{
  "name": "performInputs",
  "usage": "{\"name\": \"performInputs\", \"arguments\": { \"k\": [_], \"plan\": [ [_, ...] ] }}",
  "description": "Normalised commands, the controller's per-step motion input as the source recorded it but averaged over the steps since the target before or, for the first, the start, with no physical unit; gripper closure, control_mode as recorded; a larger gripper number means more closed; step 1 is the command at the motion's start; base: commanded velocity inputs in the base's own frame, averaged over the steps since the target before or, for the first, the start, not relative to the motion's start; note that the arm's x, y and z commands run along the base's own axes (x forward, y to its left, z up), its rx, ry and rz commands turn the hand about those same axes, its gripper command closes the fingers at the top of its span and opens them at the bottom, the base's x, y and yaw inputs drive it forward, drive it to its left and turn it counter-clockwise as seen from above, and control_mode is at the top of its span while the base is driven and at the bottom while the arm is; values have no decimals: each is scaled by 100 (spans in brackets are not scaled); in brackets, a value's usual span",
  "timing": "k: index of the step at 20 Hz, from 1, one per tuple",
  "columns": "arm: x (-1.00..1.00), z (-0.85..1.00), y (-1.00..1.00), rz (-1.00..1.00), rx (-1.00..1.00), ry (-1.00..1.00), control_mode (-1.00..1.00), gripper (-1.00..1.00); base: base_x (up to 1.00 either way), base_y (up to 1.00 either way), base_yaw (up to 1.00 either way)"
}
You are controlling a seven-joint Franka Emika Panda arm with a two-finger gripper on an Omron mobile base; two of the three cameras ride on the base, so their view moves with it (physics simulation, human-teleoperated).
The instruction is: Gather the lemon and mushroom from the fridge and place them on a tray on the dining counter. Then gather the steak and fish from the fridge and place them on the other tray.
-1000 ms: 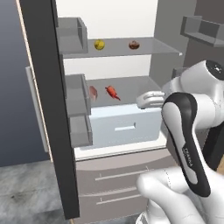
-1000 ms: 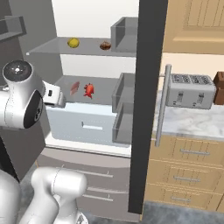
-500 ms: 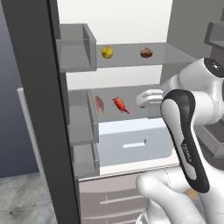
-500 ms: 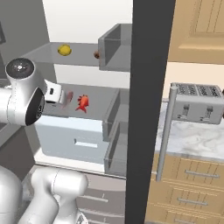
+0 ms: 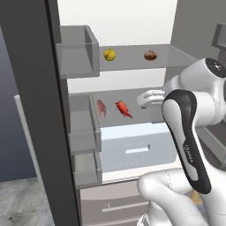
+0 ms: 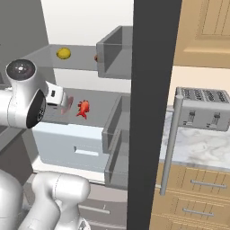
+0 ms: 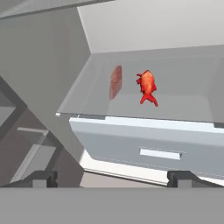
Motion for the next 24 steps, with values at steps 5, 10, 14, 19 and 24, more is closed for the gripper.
{"name": "performInputs", "arguments": {
  "k": [5, 10, 14, 19, 24],
  "plan": [
    [21, -30, -11, 4, -2, 0, -100, -100, 7, -3, 1],
    [38, -43, -4, 3, -13, 4, -100, -100, 0, 0, 0],
    [63, -18, 0, 0, -9, 7, -100, -100, 0, 0, 0],
    [60, -20, 0, 1, -7, 10, -100, -100, 0, 0, 0],
    [61, -39, 0, 2, -6, 11, -100, -100, 0, 0, 0]
  ]
}}
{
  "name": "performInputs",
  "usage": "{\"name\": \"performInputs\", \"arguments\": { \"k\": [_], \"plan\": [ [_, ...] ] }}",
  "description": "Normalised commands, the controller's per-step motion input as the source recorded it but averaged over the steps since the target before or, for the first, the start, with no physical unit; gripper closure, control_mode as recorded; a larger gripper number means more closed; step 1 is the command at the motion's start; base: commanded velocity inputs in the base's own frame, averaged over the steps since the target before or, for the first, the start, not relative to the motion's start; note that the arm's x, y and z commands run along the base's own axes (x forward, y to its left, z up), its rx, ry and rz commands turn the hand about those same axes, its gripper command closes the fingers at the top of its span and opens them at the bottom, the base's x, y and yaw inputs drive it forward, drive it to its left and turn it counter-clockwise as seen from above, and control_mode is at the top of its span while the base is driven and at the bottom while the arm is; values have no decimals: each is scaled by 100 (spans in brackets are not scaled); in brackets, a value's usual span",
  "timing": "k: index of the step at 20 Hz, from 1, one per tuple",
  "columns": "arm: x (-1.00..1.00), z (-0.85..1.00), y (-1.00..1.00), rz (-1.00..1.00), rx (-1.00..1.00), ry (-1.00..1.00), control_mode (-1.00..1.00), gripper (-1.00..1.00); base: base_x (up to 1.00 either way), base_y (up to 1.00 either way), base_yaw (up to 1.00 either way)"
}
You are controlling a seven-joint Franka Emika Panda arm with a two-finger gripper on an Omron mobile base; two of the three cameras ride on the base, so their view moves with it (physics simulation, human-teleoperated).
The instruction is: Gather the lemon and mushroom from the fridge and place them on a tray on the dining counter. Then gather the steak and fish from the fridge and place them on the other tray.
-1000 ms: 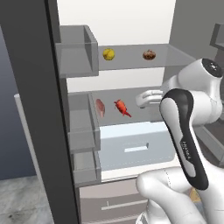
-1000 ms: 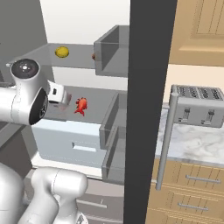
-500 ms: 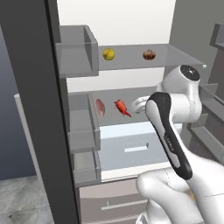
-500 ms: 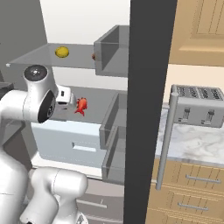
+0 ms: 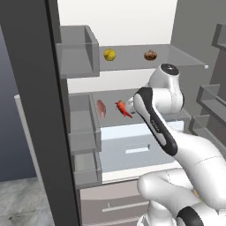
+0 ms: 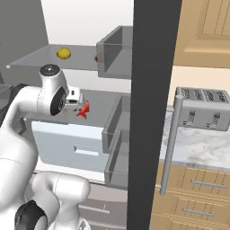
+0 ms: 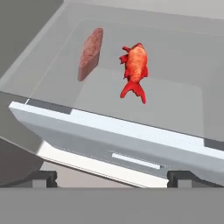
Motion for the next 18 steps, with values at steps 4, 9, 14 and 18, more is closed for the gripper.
{"name": "performInputs", "arguments": {
  "k": [4, 9, 14, 18],
  "plan": [
    [52, -38, 0, 0, 0, 3, -100, -100, 0, 0, 0],
    [54, -31, 0, 0, 0, 0, -100, -100, 0, 0, 0],
    [45, -31, 0, 0, -1, 0, -100, -100, 0, 0, 0],
    [47, -31, 3, 0, -3, 0, -100, -100, 0, 0, 0]
  ]
}}
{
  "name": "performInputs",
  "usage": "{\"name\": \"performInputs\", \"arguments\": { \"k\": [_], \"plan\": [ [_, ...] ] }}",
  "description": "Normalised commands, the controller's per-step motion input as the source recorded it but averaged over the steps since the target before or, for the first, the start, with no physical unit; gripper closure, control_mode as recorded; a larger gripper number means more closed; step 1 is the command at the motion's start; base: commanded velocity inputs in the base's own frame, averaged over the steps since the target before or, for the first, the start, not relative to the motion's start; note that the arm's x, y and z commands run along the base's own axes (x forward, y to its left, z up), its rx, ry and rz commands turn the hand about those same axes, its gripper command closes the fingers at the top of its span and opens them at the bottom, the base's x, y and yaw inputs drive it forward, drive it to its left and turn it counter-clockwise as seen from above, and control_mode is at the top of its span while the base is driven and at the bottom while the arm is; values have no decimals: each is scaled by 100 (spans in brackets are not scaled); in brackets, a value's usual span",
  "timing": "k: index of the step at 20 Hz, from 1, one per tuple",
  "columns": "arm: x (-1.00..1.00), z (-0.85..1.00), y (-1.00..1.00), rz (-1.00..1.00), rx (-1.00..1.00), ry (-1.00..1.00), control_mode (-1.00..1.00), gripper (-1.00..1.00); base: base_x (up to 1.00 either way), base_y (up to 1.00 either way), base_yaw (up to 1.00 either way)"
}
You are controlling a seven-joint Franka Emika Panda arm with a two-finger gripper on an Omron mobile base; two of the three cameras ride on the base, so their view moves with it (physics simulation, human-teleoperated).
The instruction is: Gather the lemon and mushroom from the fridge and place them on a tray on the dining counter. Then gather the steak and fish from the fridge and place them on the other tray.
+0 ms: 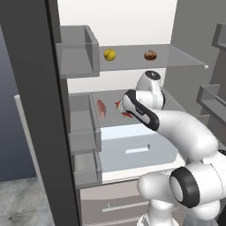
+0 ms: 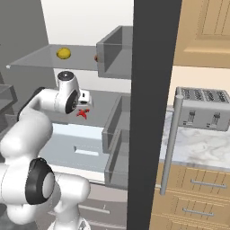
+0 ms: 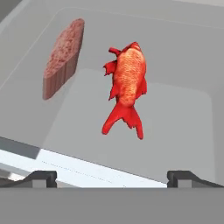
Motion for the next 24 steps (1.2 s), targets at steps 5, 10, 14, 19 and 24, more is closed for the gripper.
{"name": "performInputs", "arguments": {
  "k": [5, 10, 14, 19, 24],
  "plan": [
    [50, -34, 8, 0, -4, 0, -100, -100, 0, 0, 0],
    [47, -26, 6, 0, -2, 0, -100, -100, 0, 0, 0],
    [45, -16, 2, 0, 0, 0, -100, -100, 0, 0, 0],
    [43, -14, 0, 0, 0, 0, -100, -100, 0, 0, 0],
    [41, -17, 0, 0, -1, 0, -100, -100, 0, 0, 0]
  ]
}}
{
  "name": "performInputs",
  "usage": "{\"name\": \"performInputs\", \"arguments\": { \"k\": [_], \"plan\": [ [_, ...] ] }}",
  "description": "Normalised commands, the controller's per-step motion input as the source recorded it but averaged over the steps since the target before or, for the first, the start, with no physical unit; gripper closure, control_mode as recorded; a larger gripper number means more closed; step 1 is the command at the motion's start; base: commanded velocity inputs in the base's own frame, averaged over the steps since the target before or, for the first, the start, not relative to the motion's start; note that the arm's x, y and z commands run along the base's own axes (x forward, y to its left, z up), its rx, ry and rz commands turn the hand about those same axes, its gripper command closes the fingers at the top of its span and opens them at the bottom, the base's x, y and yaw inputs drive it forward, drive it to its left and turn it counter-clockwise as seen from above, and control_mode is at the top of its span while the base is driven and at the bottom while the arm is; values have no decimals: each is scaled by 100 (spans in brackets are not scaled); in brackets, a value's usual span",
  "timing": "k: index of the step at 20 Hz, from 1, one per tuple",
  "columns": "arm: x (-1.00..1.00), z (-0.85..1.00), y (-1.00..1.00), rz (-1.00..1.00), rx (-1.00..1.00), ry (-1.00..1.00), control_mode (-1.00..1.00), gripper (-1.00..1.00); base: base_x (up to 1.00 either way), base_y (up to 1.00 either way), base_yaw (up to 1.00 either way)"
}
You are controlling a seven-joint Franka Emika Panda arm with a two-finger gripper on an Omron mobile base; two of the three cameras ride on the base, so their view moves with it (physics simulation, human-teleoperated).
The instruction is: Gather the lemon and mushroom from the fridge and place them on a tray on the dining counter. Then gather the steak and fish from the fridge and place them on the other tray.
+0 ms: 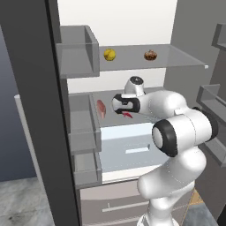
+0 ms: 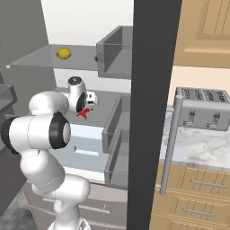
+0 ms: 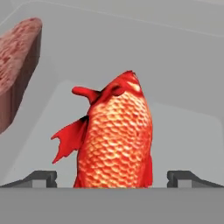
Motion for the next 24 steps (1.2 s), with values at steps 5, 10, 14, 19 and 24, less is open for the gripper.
{"name": "performInputs", "arguments": {
  "k": [5, 10, 14, 19, 24],
  "plan": [
    [30, -25, 2, 0, -2, 1, -100, -100, 0, 0, 0],
    [19, -38, 9, 0, -5, 4, -100, 100, 0, 0, 0],
    [-1, -37, 1, 0, -2, 1, -100, 100, 0, 0, 0],
    [-50, -14, -6, 0, 2, -5, -100, 100, 0, 0, 0],
    [-93, 21, -13, 0, 1, -17, -100, 100, 0, 0, 0]
  ]
}}
